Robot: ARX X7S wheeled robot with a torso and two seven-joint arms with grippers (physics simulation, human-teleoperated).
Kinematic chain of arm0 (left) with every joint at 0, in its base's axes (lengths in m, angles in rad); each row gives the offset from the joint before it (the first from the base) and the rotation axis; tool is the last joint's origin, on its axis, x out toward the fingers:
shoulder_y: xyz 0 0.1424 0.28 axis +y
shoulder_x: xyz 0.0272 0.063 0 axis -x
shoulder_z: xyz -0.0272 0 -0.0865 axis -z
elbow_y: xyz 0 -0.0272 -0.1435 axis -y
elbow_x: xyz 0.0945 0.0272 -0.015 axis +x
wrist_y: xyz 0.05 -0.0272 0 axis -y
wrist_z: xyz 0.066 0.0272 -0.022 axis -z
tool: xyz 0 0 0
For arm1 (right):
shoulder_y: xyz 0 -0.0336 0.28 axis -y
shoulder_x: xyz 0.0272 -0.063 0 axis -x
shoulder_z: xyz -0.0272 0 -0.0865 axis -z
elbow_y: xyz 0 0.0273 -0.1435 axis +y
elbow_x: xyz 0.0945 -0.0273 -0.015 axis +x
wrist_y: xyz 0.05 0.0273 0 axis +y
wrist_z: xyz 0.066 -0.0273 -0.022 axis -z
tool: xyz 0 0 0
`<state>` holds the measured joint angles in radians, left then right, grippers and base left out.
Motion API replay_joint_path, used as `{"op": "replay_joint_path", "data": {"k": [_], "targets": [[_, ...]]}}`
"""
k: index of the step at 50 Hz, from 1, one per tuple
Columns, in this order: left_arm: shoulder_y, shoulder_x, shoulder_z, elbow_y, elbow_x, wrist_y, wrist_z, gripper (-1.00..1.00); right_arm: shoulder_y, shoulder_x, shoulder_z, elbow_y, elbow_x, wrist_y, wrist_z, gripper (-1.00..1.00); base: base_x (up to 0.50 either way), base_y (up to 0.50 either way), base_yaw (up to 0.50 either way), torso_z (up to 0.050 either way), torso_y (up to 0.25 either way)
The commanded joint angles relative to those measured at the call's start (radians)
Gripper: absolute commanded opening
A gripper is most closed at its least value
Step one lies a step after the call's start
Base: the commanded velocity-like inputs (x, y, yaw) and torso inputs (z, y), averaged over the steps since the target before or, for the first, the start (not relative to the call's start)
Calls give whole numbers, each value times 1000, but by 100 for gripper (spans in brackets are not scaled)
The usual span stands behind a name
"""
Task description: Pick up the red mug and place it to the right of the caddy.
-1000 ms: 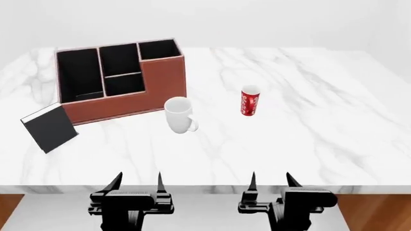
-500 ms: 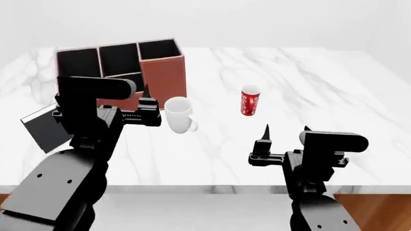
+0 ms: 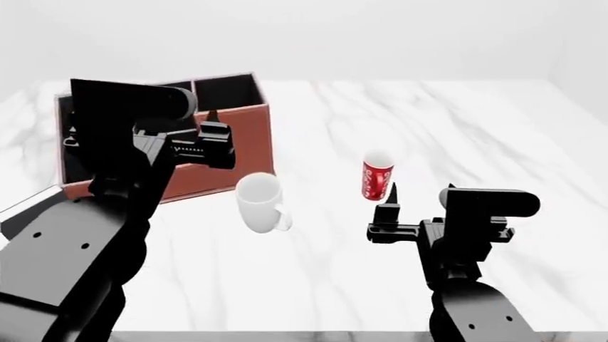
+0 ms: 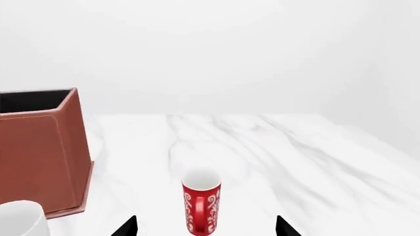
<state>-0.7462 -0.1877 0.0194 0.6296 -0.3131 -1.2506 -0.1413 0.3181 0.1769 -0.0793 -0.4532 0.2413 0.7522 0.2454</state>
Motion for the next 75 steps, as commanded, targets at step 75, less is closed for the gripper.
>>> {"op": "replay_joint_path", "data": {"k": [75], "targets": [[18,-40,3,5,-39,13,-35,100,-211,180,151,-289,203,327,14,100,255,0,0,0,1]]}}
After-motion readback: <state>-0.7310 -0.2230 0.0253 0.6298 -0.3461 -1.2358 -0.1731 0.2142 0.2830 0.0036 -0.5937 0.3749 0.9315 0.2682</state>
